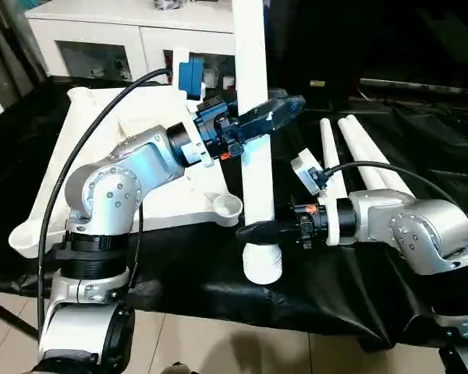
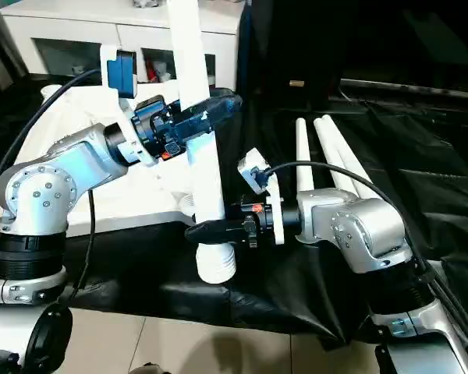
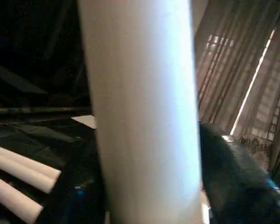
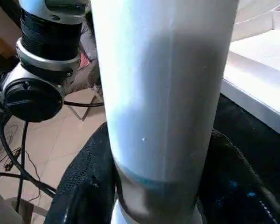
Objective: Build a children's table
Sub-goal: Pick table leg
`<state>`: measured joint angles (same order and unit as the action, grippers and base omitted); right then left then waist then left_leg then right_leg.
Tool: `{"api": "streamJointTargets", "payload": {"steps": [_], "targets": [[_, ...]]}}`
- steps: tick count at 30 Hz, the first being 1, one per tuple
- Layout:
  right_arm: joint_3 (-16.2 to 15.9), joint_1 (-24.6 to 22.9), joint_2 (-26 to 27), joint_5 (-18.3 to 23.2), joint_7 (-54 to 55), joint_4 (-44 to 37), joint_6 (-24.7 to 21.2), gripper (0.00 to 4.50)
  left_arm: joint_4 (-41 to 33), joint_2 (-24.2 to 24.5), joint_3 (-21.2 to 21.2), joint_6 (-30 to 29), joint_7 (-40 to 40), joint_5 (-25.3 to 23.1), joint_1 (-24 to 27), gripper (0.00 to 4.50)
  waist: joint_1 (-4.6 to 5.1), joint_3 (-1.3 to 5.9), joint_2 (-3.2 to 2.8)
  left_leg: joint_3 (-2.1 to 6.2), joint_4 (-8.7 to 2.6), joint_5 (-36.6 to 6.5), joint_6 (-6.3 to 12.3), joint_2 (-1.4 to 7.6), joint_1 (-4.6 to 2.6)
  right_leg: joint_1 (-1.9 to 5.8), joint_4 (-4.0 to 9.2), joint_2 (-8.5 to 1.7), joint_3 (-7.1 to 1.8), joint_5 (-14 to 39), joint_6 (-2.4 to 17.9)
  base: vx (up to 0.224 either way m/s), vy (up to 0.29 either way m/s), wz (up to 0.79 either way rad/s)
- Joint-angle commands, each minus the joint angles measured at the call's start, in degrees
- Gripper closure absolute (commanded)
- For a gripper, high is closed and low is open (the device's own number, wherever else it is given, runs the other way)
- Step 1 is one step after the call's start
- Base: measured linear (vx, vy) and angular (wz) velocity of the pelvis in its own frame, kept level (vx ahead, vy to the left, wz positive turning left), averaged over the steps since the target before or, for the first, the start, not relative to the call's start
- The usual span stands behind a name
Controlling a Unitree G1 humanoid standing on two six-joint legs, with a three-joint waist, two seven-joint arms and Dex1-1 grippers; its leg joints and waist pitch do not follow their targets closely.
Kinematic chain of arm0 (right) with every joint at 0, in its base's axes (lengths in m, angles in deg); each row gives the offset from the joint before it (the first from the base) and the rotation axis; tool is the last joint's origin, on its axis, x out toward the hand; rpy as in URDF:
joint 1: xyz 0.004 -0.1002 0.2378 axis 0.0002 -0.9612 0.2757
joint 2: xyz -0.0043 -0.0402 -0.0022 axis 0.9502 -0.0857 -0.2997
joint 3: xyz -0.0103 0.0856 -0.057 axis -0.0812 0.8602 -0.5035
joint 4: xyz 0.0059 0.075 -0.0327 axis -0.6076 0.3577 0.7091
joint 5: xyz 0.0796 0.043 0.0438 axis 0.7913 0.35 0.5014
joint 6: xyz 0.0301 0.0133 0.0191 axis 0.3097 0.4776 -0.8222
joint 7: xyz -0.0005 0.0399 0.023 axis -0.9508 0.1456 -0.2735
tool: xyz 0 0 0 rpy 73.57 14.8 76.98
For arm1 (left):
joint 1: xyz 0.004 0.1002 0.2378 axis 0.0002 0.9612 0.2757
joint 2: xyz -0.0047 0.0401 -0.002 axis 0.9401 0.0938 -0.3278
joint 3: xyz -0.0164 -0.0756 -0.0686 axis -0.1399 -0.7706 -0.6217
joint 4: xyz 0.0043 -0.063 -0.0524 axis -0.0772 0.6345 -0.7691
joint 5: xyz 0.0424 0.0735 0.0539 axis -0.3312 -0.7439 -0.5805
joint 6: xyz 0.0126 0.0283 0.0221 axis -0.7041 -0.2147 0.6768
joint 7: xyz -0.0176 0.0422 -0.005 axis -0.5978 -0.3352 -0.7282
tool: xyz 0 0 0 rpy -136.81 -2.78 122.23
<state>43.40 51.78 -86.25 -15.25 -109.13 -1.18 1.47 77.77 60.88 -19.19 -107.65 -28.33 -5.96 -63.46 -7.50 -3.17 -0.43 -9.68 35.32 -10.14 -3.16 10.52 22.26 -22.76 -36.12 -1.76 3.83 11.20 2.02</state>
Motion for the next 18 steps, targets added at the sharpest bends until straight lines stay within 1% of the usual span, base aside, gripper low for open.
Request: {"api": "streamJointTargets", "payload": {"steps": [1, 2, 5, 6, 7, 8, 13, 14, 15, 16, 17, 18], "targets": [[0.3, 0.7, -0.5, -0.1, 0.1, -0.8, 0.5, 2.61, -0.7, -0.3, 0.7, -0.8, 0.4, 0.4, -0.4, 2.12, -0.06, 4.3, 0.34, 1.01, -3.24, -4.9, 0.94, 2.58, -0.91, 3.32, 4.71, -5.83, -3.22, 11.7, 6.7, 0.0, 0.0, 0.0], [0.2, 0.7, -0.5, -0.1, 0.0, -0.9, 0.5, 2.61, -0.6, -0.4, 0.6, -0.7, 0.7, 0.3, -0.4, 2.12, -0.13, 4.33, 0.32, 1.0, -3.22, -4.9, 0.91, 2.6, -0.94, 3.29, 4.72, -5.85, -3.22, 11.5, 6.7, 0.0, 0.0, 0.0], [0.1, 0.7, -0.6, -0.4, -0.1, -0.9, 0.8, 2.61, -0.1, -0.4, 0.7, 0.3, 1.5, -0.9, -0.9, 2.35, -0.25, 4.36, 0.32, 1.0, -3.19, -4.8, 0.98, 2.62, -0.95, 3.27, 4.68, -5.87, -3.24, 11.3, 6.8, 0.0, 0.0, 0.0], [0.1, 0.7, -0.6, -0.4, -0.1, -0.9, 0.8, 2.61, -0.1, -0.2, 0.8, 0.5, 1.6, -1.2, -1.0, 2.51, -0.38, 4.36, 0.37, 0.98, -3.19, -4.6, 1.0, 2.6, -0.93, 3.25, 4.64, -5.8, -3.26, 11.1, 6.7, 0.0, 0.0, 0.0], [0.0, 0.8, -0.6, -0.6, -0.2, -0.9, 1.0, 2.61, 0.2, -0.2, 0.8, 0.8, 1.9, -1.6, -1.3, 2.51, -0.45, 4.38, 0.37, 0.98, -3.19, -4.5, 1.03, 2.59, -0.94, 3.27, 4.67, -5.84, -3.26, 11.0, 6.7, 0.0, 0.0, 0.0], [-0.2, 0.9, -0.7, -1.0, -0.3, -0.8, 1.7, 2.61, 0.7, -0.2, 0.5, 1.1, 2.3, -1.9, -1.8, 2.62, -0.49, 4.37, 0.56, 0.97, -3.2, -4.4, 1.0, 2.62, -0.91, 3.23, 4.59, -5.82, -3.24, 10.9, 6.6, 0.0, 0.0, 0.0], [-0.2, 0.9, -0.4, -2.0, -0.3, -0.7, 3.8, 2.61, 1.3, -0.3, 0.3, 1.8, 3.0, -2.4, -2.3, 2.7, -0.56, 4.39, 0.56, 0.9, -3.13, -4.3, 1.05, 2.49, -0.85, 3.3, 4.67, -5.89, -3.28, 11.3, 6.3, 0.0, 0.0, 0.0], [0.3, 1.1, 0.1, -1.9, 0.2, -0.1, 3.8, 2.26, 1.6, -0.4, 0.2, 2.2, 3.1, -2.6, -2.5, 2.71, -0.54, 4.41, 0.61, 0.92, -3.14, -4.0, 1.33, 2.5, -0.82, 3.28, 4.59, -5.85, -3.25, 10.9, 6.3, 0.0, 0.0, 0.0], [0.4, 1.3, 0.2, -1.8, 0.3, 0.2, 3.8, 2.05, 1.8, -0.5, 0.2, 2.5, 3.3, -2.7, -2.7, 2.72, -0.51, 4.39, 0.61, 0.92, -3.13, -4.1, 1.36, 2.48, -0.83, 3.24, 4.63, -5.83, -3.24, 11.0, 6.3, 0.0, 0.0, 0.0], [0.4, 1.3, 0.2, -1.8, 0.3, 0.2, 3.8, 1.91, 1.8, -0.5, 0.2, 2.5, 3.3, -2.7, -2.7, 2.72, -0.54, 4.37, 0.62, 0.9, -3.14, -4.1, 1.37, 2.48, -0.78, 3.33, 4.66, -5.9, -3.25, 11.2, 6.3, 0.0, 0.0, 0.0], [0.5, 1.4, 0.3, -1.8, 0.3, 0.4, 3.8, 1.89, 2.0, -0.5, 0.2, 2.7, 3.3, -2.9, -2.8, 2.73, -0.48, 4.32, 0.6, 0.91, -3.16, -4.3, 1.35, 2.49, -0.81, 3.24, 4.73, -5.82, -3.23, 11.5, 6.2, 0.0, 0.0, 0.0], [0.5, 1.5, 0.3, -1.8, 0.1, 0.5, 3.7, 1.82, 2.1, -0.6, 0.3, 2.9, 3.2, -3.0, -2.9, 2.73, -0.49, 4.34, 0.6, 0.9, -3.15, -4.4, 1.35, 2.46, -0.8, 3.32, 4.76, -5.89, -3.23, 11.8, 6.0, 0.0, 0.0, 0.0]]}}
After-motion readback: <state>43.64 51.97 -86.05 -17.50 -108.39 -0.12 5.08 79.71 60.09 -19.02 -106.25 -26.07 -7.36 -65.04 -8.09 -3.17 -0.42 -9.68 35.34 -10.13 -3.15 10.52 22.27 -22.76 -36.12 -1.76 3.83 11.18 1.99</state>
